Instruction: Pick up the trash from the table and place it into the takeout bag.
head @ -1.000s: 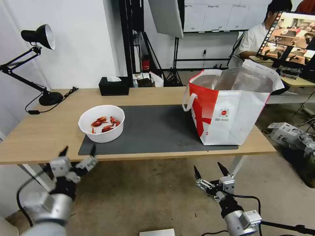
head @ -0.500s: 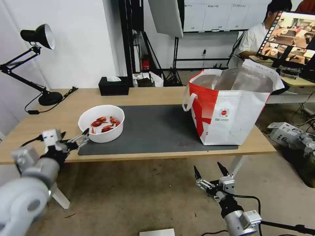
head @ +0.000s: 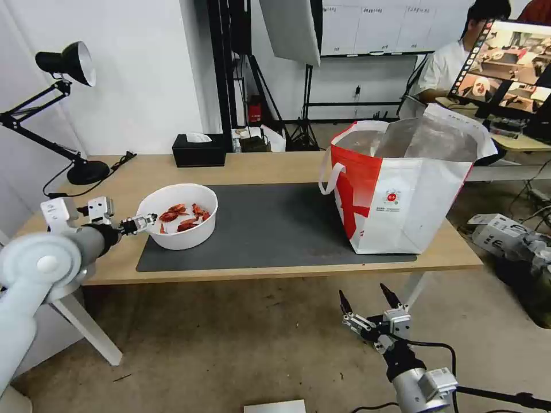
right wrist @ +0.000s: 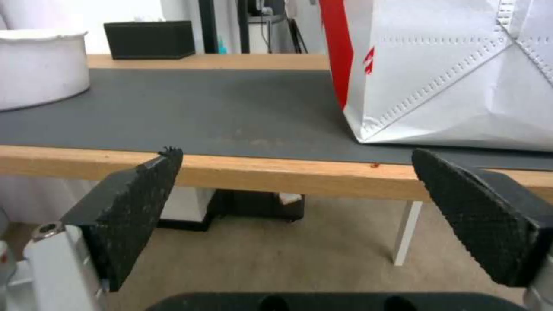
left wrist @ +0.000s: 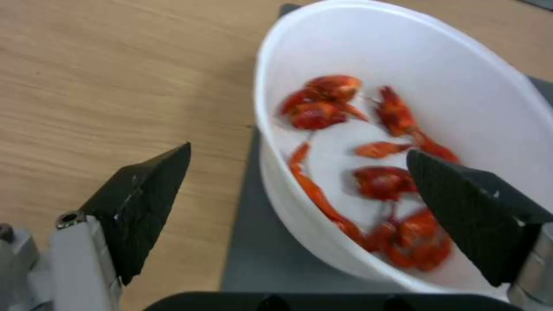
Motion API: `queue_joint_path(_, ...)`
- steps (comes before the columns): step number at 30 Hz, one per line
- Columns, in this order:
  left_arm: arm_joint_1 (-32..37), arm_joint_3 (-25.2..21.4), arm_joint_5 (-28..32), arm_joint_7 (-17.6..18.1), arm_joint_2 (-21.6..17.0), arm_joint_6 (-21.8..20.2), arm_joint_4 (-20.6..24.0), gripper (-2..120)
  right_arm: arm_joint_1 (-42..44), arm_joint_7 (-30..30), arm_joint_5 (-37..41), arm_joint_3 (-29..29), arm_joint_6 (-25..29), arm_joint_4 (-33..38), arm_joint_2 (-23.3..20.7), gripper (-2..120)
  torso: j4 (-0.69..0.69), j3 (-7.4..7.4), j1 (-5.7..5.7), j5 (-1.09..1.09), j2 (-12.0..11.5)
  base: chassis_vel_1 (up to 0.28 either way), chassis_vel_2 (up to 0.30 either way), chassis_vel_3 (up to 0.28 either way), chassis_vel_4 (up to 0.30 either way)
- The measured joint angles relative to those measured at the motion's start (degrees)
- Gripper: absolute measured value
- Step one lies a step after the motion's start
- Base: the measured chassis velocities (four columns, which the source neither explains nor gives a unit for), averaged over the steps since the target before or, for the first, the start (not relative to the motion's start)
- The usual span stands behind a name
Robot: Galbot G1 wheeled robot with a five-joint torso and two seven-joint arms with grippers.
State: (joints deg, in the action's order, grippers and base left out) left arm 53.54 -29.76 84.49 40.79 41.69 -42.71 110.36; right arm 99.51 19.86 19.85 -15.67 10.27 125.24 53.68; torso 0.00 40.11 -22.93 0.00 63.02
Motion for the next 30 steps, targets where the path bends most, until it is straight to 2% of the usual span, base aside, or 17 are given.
queue_joint_path(8, -6.49, 5.79, -1.15, 0.48, 0.61, 0.25, -6.79, 100, -0.01, 0.00, 0.00, 0.00, 0.00, 0.00, 0.00, 100, -0.01, -0.01, 0.01, 0.00, 0.00, 0.000, 0.000, 0.000, 0.000)
queue_joint_path(21, -7.87, 7.95, -0.27, 1.69, 1.63, 0.45, -10.29, 100, -0.01, 0.00, 0.00, 0.00, 0.00, 0.00, 0.00, 100, 0.00, -0.01, 0.01, 0.00, 0.00, 0.000, 0.000, 0.000, 0.000)
queue_joint_path(27, -9.21, 9.47, 1.84, 3.22, 2.16, 0.51, -11.55, 92, -0.01, 0.00, 0.00, 0.00, 0.00, 0.00, 0.00, 100, 0.00, -0.01, 0.01, 0.00, 0.00, 0.000, 0.000, 0.000, 0.000)
queue_joint_path(30, -9.75, 10.10, 2.30, 3.66, 2.36, 0.55, -12.05, 78, -0.01, -0.01, 0.00, 0.00, 0.00, 0.00, 0.00, 100, 0.00, -0.01, 0.01, 0.01, 0.00, 0.000, 0.000, 0.000, 0.000)
